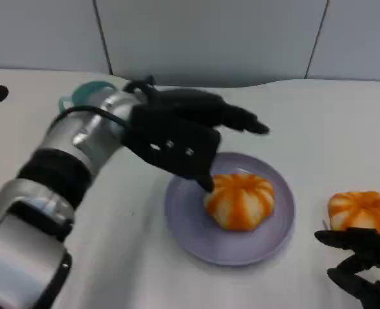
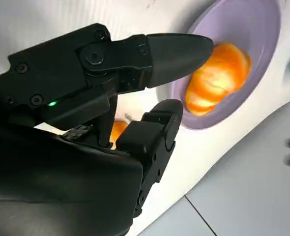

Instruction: Grasp the bread from the table and place it into the plate.

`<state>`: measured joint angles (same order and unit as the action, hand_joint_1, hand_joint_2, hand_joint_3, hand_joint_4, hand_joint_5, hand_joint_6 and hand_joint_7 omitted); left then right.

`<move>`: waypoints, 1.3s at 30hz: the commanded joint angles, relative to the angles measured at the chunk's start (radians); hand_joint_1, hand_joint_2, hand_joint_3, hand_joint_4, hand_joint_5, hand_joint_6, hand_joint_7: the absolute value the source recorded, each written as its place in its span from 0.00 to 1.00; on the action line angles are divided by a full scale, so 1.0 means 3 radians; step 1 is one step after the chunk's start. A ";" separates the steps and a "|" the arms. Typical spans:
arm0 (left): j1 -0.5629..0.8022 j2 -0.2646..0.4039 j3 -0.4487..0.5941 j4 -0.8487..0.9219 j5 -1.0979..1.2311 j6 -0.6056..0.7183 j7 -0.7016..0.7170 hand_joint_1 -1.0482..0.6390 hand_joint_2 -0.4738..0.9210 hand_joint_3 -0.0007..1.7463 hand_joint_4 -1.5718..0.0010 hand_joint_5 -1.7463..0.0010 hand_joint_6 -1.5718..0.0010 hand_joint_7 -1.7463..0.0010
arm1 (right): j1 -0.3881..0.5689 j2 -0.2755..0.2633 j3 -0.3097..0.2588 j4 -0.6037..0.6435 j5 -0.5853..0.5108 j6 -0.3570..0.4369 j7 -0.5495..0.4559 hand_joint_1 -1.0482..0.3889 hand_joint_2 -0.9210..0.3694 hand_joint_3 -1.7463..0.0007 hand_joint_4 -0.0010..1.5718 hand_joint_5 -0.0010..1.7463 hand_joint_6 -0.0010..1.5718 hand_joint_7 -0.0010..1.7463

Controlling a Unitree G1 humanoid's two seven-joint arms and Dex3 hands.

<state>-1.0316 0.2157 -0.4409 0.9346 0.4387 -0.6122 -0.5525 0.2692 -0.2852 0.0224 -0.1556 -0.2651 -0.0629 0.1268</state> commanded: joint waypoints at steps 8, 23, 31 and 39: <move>0.0945 0.0471 0.0800 -0.0414 -0.1165 0.0265 -0.0572 0.18 0.94 0.00 0.94 0.85 0.81 0.99 | 0.0057 -0.0058 -0.0055 -0.0013 0.0036 -0.0047 0.0023 0.54 0.00 0.81 0.38 0.48 0.51 0.00; 0.2875 0.0408 0.1349 -0.2174 -0.1486 0.1567 0.0148 0.39 1.00 0.05 0.79 0.33 0.61 0.94 | 0.0114 -0.0091 -0.0157 0.0037 0.0124 -0.0156 0.0070 0.54 0.00 0.80 0.39 0.44 0.51 0.00; 0.3137 0.0204 0.1459 -0.2161 -0.1537 0.1871 0.0470 0.43 1.00 0.04 0.77 0.02 0.80 0.10 | 0.0096 -0.0097 -0.0168 0.0104 0.0117 -0.0208 0.0053 0.54 0.00 0.81 0.39 0.45 0.52 0.01; 0.3239 0.0152 0.1513 -0.2237 -0.1499 0.2131 0.0702 0.50 1.00 0.04 0.57 0.00 0.70 0.00 | 0.0076 -0.0113 -0.0208 0.0157 0.0171 -0.0245 0.0083 0.54 0.00 0.81 0.39 0.45 0.52 0.00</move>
<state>-0.0751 0.2571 -0.0004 0.2603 -0.0104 0.0106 -0.3679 0.2949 -0.3020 -0.0229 -0.1182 -0.2254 -0.1283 0.1504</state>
